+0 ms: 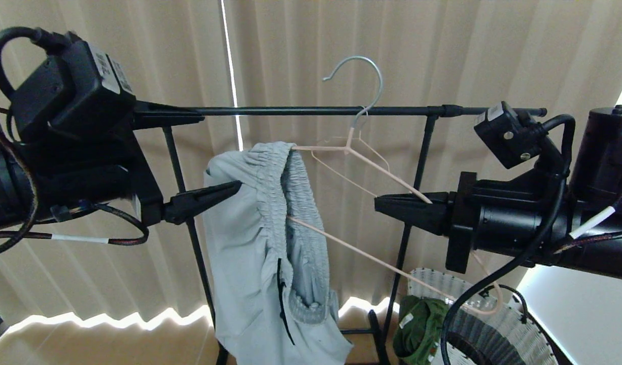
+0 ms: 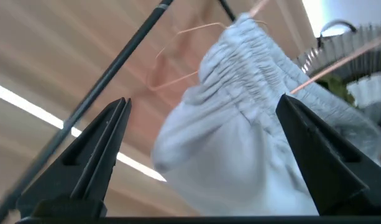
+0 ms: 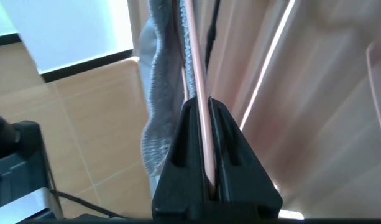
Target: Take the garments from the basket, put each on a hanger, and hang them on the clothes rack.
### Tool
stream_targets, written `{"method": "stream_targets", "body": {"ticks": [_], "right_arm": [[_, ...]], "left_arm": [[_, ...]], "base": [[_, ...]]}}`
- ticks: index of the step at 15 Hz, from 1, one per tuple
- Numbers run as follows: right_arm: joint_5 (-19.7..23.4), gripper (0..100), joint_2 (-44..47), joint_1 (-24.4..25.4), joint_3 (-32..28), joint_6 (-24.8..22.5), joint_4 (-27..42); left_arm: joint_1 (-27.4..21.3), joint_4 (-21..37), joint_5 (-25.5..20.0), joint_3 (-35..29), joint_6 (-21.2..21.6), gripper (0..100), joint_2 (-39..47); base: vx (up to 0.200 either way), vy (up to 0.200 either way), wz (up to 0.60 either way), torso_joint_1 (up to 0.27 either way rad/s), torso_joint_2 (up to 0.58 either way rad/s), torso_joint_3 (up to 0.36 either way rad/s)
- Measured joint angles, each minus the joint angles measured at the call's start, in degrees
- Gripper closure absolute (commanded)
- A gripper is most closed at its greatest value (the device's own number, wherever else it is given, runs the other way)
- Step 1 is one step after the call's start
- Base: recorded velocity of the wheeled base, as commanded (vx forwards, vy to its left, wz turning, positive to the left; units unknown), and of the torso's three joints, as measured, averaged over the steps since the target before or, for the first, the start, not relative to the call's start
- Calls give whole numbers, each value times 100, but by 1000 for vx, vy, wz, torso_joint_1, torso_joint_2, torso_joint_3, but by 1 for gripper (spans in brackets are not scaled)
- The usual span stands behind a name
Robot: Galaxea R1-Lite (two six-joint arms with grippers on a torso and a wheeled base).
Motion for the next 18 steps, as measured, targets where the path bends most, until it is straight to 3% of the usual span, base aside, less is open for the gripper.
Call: {"method": "stream_targets", "body": {"ticks": [6, 14, 15, 18], "right_arm": [[395, 100, -9, 182, -34, -5, 6], [518, 100, 162, 631, -61, -172, 6], [518, 100, 168, 673, -61, -174, 6], [521, 100, 173, 741, -37, -174, -5]], "left_arm": [[-85, -17, -46, -44, 631, 0, 407], [-123, -52, -40, -116, 670, 0, 656], [-123, -52, -40, -113, 673, 100, 658], [-151, -50, -46, -91, 708, 100, 673]], "base": [[0, 0, 0, 0, 0, 0], [0, 0, 0, 0, 0, 0], [0, 0, 0, 0, 0, 0], [0, 0, 0, 0, 0, 0]]}}
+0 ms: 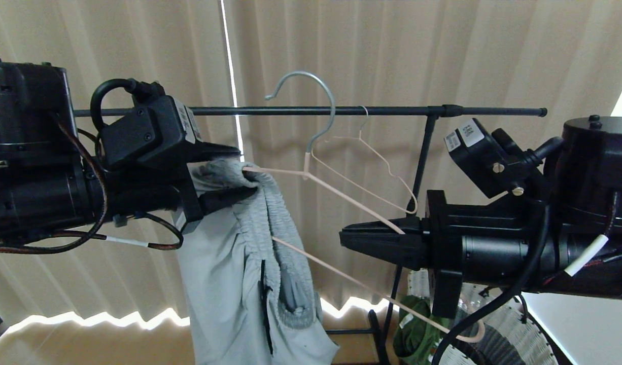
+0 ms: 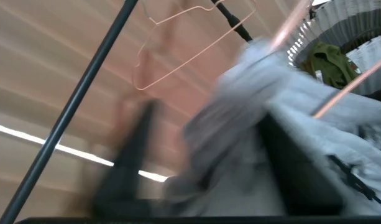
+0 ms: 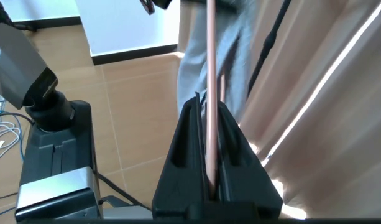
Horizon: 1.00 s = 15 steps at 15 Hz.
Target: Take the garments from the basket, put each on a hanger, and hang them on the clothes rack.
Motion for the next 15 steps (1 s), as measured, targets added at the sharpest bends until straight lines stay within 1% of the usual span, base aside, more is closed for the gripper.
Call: {"method": "stream_targets", "body": {"ticks": [6, 8, 9, 10, 11, 13, 15], "right_arm": [[-15, 100, 0, 69, 33, 0, 2], [-41, 100, -11, 63, 33, -9, 11], [-50, 0, -20, 50, 35, -9, -6], [-74, 0, -28, 28, 41, -11, -11], [-149, 0, -44, -24, 69, -22, -27], [-391, 0, -89, -132, 162, -121, -74], [-670, 0, -143, -308, 238, -257, -117]], "left_arm": [[-33, -5, 5, 59, 2, 100, 20], [-30, -84, 16, 161, -6, 100, 13], [-26, -229, 22, 227, -6, 100, 11], [-26, -350, 24, 288, -13, 100, 9], [-17, -689, 79, 393, -24, 100, 11], [2, -827, 427, 569, -60, 100, 5], [6, -812, 1128, 655, -251, 100, -12]], "base": [[0, 0, 0, 0, 0, 0], [0, 0, 0, 0, 0, 0], [0, 0, 0, 0, 0, 0], [0, 0, 0, 0, 0, 0], [0, 0, 0, 0, 0, 0], [0, 0, 0, 0, 0, 0], [0, 0, 0, 0, 0, 0]]}}
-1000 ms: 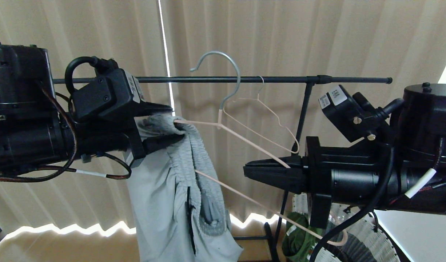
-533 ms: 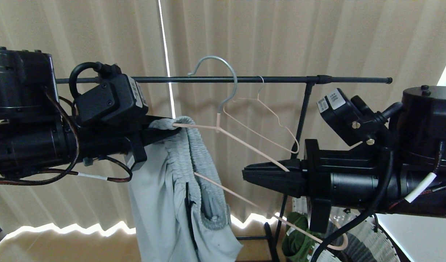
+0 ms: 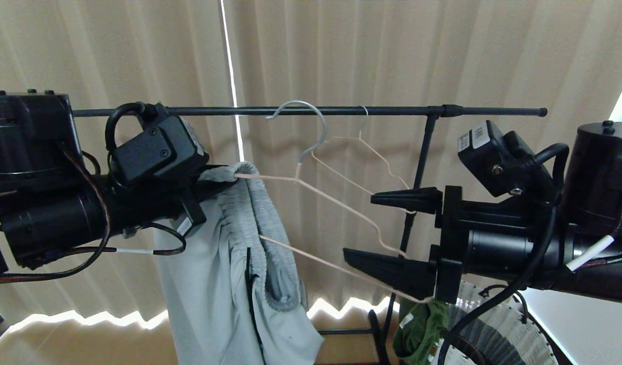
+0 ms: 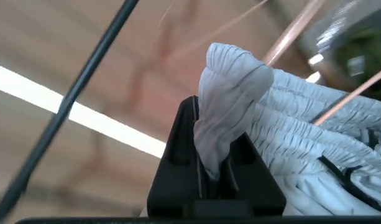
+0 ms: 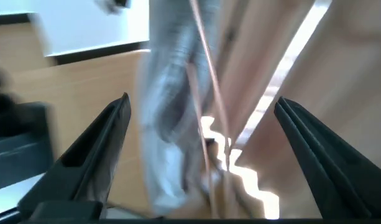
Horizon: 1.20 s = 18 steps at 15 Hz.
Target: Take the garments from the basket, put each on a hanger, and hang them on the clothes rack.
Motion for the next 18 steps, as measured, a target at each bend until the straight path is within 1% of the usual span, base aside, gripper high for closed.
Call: {"method": "stream_targets", "body": {"ticks": [1, 2, 3, 4, 5, 6, 7, 8, 9, 10, 12, 14, 16, 18], "right_arm": [[-69, 0, -30, -113, 22, -74, -11], [-140, 0, -59, -207, 29, -138, -11], [-277, 0, -76, -289, 33, -252, -11], [-395, 0, -87, -372, 40, -329, -9], [-482, 0, -91, -424, 41, -354, -11], [-692, 0, -91, -468, 68, -358, -12], [-907, 0, -83, -501, 126, -358, -11], [-997, 0, -72, -513, 193, -354, -11], [-1011, 0, -65, -516, 239, -351, -12], [-1008, 0, -61, -521, 284, -350, -15], [-989, 0, -41, -458, 401, -315, -20], [-986, 0, 18, -363, 474, -180, -28], [-986, 0, 84, -254, 506, 79, -72], [-978, 0, 165, -216, 514, 132, -111]], "left_arm": [[7, 24, 385, 22, -149, 100, -11], [7, 65, 670, 27, -291, 100, -21], [-4, 169, 1073, 27, -480, 100, -24], [-6, 377, 1499, 22, -775, 100, -29], [-12, 546, 1685, -4, -945, 100, -27], [-17, 752, 1841, -54, -1237, 100, -27], [-17, 1031, 1961, -124, -1741, 100, -27], [-21, 1229, 2014, -222, -2202, 100, -27], [-37, 1332, 2035, -315, -2475, 100, -27], [-67, 1381, 2038, -400, -2661, 100, -27], [-183, 1374, 1988, -546, -3302, 100, -27], [-356, 1315, 1849, -623, -3483, 100, -54], [-480, 1215, 1601, -657, -3505, 100, -121], [-574, 1214, 1474, -742, -3504, 100, -176]], "base": [[0, 0, 0, 0, 0, 0], [0, 0, 0, 0, 0, 0], [0, 0, 0, 0, 0, 0], [0, 0, 0, 0, 0, 0], [0, 0, 0, 0, 0, 0], [0, 0, 0, 0, 0, 0], [0, 0, 0, 0, 0, 0], [0, 0, 0, 0, 0, 0], [0, 0, 0, 0, 0, 0], [0, 0, 0, 0, 0, 0], [0, 0, 0, 0, 0, 0], [0, 0, 0, 0, 0, 0], [0, 0, 0, 0, 0, 0], [0, 0, 0, 0, 0, 0]]}}
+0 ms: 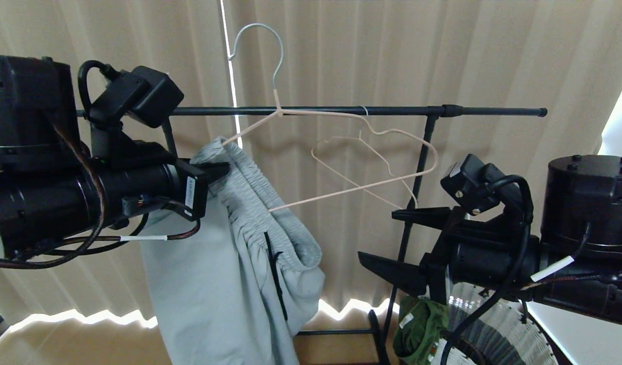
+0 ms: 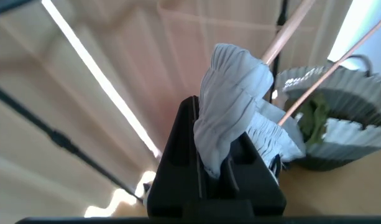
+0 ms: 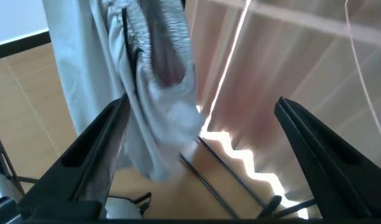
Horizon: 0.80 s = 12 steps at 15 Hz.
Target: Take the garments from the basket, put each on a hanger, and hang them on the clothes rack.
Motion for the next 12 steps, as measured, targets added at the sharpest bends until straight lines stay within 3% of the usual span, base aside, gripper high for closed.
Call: {"method": "stream_targets", "body": {"ticks": [6, 12], "right_arm": [[2, 0, 527, 233, 6, 172, -867], [-6, 0, 837, 315, -11, 240, -952]], "left_arm": [[-494, -108, -20, -391, -4, 100, -2], [-664, -112, -16, -427, -4, 100, -46]], "base": [[0, 0, 0, 0, 0, 0], [0, 0, 0, 0, 0, 0]]}}
